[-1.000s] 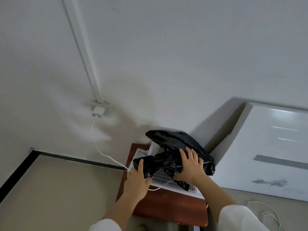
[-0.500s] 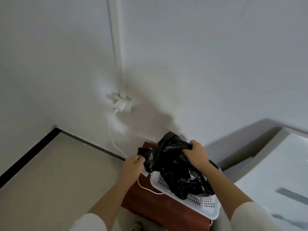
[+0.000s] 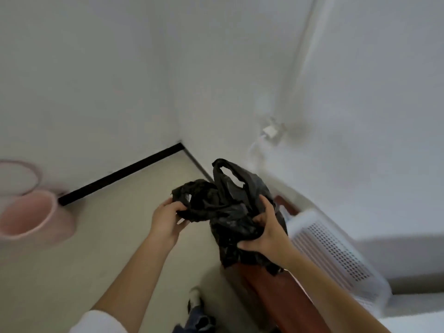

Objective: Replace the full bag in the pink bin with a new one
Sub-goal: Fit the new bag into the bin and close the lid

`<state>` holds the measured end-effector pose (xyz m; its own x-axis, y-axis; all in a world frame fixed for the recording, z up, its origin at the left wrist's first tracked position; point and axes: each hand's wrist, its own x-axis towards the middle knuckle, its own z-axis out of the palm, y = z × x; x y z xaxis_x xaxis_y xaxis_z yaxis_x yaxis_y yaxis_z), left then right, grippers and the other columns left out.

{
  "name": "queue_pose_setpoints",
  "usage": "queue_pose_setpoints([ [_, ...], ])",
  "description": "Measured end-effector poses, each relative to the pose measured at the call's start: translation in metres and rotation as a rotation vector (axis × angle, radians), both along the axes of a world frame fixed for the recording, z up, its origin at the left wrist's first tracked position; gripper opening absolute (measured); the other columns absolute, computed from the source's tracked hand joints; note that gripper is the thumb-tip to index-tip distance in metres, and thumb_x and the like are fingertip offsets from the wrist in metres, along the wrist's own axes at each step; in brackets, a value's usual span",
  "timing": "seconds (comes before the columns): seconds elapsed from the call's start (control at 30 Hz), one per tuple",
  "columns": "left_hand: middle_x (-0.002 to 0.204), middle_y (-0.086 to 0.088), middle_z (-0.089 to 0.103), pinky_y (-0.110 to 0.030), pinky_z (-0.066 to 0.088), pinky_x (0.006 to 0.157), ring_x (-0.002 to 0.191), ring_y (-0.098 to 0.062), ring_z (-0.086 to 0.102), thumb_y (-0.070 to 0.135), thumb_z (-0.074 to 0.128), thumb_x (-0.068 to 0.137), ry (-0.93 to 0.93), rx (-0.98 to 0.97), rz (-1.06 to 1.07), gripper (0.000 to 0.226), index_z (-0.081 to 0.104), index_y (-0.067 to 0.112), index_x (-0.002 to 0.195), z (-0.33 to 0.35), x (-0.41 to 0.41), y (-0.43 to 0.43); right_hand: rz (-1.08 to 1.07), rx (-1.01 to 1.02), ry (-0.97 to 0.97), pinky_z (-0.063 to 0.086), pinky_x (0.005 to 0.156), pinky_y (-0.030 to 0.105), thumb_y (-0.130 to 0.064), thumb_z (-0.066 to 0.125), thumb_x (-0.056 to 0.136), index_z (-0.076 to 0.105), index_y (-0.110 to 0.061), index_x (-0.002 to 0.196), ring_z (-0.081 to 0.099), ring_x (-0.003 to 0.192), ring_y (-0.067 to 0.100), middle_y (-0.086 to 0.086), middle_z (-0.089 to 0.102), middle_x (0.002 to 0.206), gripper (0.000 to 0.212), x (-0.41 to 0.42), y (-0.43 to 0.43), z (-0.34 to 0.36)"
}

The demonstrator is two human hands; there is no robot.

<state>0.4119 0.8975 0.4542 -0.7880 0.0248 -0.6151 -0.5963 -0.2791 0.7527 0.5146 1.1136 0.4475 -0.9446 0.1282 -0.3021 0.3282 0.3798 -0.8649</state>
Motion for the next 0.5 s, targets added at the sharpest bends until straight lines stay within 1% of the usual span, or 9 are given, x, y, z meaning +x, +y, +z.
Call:
queue_pose_setpoints([
  [0.07, 0.083, -0.010, 0.053, -0.034, 0.049, 0.068, 0.073, -0.022, 0.052, -0.007, 0.039, 0.081, -0.018, 0.036, 0.082, 0.022, 0.058, 0.004, 0.085, 0.009, 0.006, -0.042, 0.085, -0.106, -0.059, 0.048, 0.096, 0.037, -0.009, 0.088, 0.057, -0.001, -0.034, 0.148, 0.062, 0.104, 0.014, 0.002, 0.062, 0.109, 0.129, -0.009, -0.030, -0.017],
  [0.1, 0.079, -0.008, 0.049, -0.034, 0.047, 0.066, 0.071, -0.021, 0.049, -0.006, 0.036, 0.080, -0.018, 0.050, 0.118, 0.022, 0.054, 0.005, 0.080, 0.013, 0.008, -0.061, 0.121, -0.155, -0.094, 0.048, 0.098, 0.041, -0.006, 0.087, 0.057, 0.004, -0.035, 0.147, 0.061, 0.108, 0.016, -0.002, 0.062, 0.113, 0.126, -0.017, -0.047, -0.022],
  [0.13, 0.077, -0.007, 0.046, -0.034, 0.045, 0.063, 0.069, -0.022, 0.047, -0.005, 0.032, 0.078, -0.017, 0.059, 0.147, 0.021, 0.050, 0.006, 0.076, 0.015, 0.010, -0.081, 0.154, -0.168, -0.124, 0.048, 0.097, 0.040, -0.002, 0.085, 0.059, 0.013, -0.032, 0.145, 0.060, 0.112, 0.016, -0.005, 0.061, 0.116, 0.116, -0.025, -0.065, -0.024],
  [0.2, 0.073, -0.006, 0.039, -0.034, 0.038, 0.061, 0.064, -0.023, 0.042, -0.001, 0.030, 0.071, -0.018, 0.077, 0.220, 0.015, 0.040, 0.010, 0.072, 0.020, 0.012, -0.120, 0.207, -0.086, -0.125, 0.049, 0.091, 0.037, 0.001, 0.079, 0.066, 0.041, -0.022, 0.128, 0.059, 0.110, 0.018, -0.005, 0.062, 0.115, 0.076, -0.045, -0.105, -0.028],
  [0.27, 0.072, -0.008, 0.045, -0.033, 0.038, 0.062, 0.064, -0.026, 0.046, 0.004, 0.033, 0.067, -0.029, 0.100, 0.308, 0.014, 0.043, 0.009, 0.075, 0.023, 0.014, -0.161, 0.218, 0.011, -0.067, 0.053, 0.086, 0.042, 0.000, 0.072, 0.074, 0.058, -0.015, 0.109, 0.064, 0.100, 0.021, 0.002, 0.068, 0.107, 0.040, -0.066, -0.148, -0.031],
  [0.3, 0.075, -0.010, 0.053, -0.033, 0.041, 0.063, 0.068, -0.028, 0.052, 0.006, 0.035, 0.070, -0.035, 0.107, 0.339, 0.020, 0.050, 0.008, 0.081, 0.024, 0.015, -0.182, 0.229, 0.006, -0.046, 0.055, 0.084, 0.041, -0.001, 0.067, 0.079, 0.061, -0.014, 0.107, 0.065, 0.097, 0.022, 0.004, 0.069, 0.104, 0.031, -0.075, -0.170, -0.030],
  [0.4, 0.089, -0.012, 0.068, -0.033, 0.044, 0.066, 0.078, -0.030, 0.060, 0.022, 0.043, 0.081, -0.083, 0.065, 0.335, 0.026, 0.064, 0.013, 0.094, 0.021, 0.013, -0.248, 0.308, -0.022, 0.029, 0.054, 0.078, 0.034, 0.002, 0.056, 0.088, 0.059, -0.009, 0.101, 0.062, 0.090, 0.020, 0.007, 0.066, 0.098, 0.018, -0.101, -0.242, -0.023],
  [0.47, 0.092, -0.013, 0.071, -0.035, 0.048, 0.070, 0.081, -0.031, 0.064, 0.026, 0.052, 0.084, -0.135, 0.013, 0.274, 0.023, 0.067, 0.012, 0.096, 0.016, 0.011, -0.295, 0.406, -0.058, 0.031, 0.050, 0.074, 0.029, 0.007, 0.057, 0.085, 0.055, -0.010, 0.095, 0.060, 0.086, 0.017, 0.002, 0.062, 0.093, 0.020, -0.117, -0.291, -0.018],
  [0.5, 0.096, -0.016, 0.072, -0.037, 0.051, 0.073, 0.084, -0.032, 0.066, 0.024, 0.055, 0.084, -0.147, -0.012, 0.264, 0.024, 0.066, 0.010, 0.100, 0.014, 0.009, -0.322, 0.487, -0.108, -0.013, 0.050, 0.077, 0.024, 0.008, 0.062, 0.082, 0.054, -0.009, 0.100, 0.060, 0.089, 0.014, -0.001, 0.062, 0.096, 0.026, -0.126, -0.317, -0.016],
])
